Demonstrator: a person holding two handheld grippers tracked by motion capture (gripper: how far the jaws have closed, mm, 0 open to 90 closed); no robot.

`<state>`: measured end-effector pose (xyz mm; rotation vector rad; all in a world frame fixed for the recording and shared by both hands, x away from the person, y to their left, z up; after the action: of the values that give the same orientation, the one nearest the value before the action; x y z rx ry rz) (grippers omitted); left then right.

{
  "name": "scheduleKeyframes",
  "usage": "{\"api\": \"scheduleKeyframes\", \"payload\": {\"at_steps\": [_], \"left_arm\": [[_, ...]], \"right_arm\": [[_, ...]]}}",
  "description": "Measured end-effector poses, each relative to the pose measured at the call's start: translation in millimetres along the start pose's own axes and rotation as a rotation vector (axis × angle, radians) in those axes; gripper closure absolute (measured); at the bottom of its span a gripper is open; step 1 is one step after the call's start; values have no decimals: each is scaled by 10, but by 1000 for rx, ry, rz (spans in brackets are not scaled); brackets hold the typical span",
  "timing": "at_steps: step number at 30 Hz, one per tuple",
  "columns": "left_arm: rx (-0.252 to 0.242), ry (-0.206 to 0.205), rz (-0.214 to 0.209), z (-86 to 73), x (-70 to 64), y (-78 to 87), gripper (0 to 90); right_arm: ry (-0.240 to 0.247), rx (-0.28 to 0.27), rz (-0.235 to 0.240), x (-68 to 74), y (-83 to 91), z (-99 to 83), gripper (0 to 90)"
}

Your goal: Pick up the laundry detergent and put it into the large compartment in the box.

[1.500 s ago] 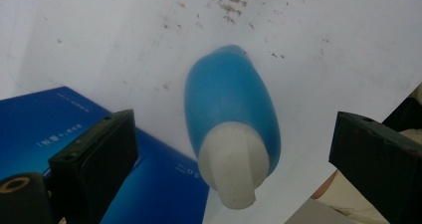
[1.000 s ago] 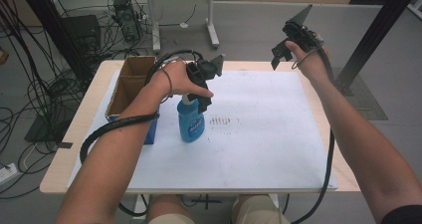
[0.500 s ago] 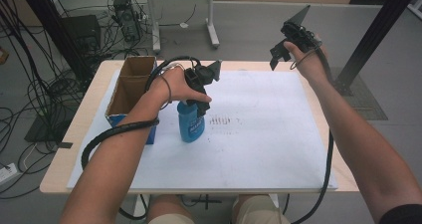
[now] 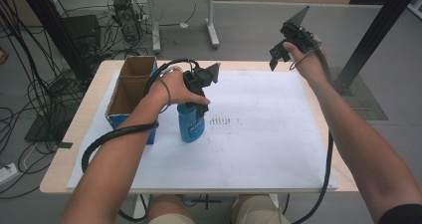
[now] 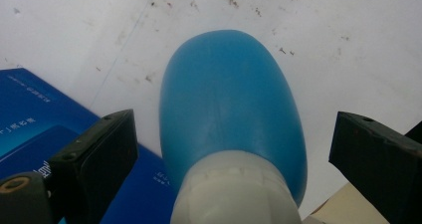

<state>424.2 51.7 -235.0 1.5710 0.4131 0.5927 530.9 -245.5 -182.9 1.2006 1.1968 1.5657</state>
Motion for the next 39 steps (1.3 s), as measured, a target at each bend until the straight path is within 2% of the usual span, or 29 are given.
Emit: {"api": "scheduleKeyframes", "payload": {"at_steps": [39], "left_arm": [[1, -7, 5, -21, 6, -6, 57]], "right_arm": [[-2, 4, 3, -6, -16, 10, 76]]}}
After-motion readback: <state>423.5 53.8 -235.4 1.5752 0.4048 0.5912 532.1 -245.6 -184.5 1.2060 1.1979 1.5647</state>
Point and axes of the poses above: each handheld gripper's, and its own axes: y roughly backward along the jaws, z roughly out of its top, x roughly to its left, the point moved 8 cm from there along -y, roughly forward along the jaws, and after that the axes turned 6 degrees about z, right-handed, at the moved point
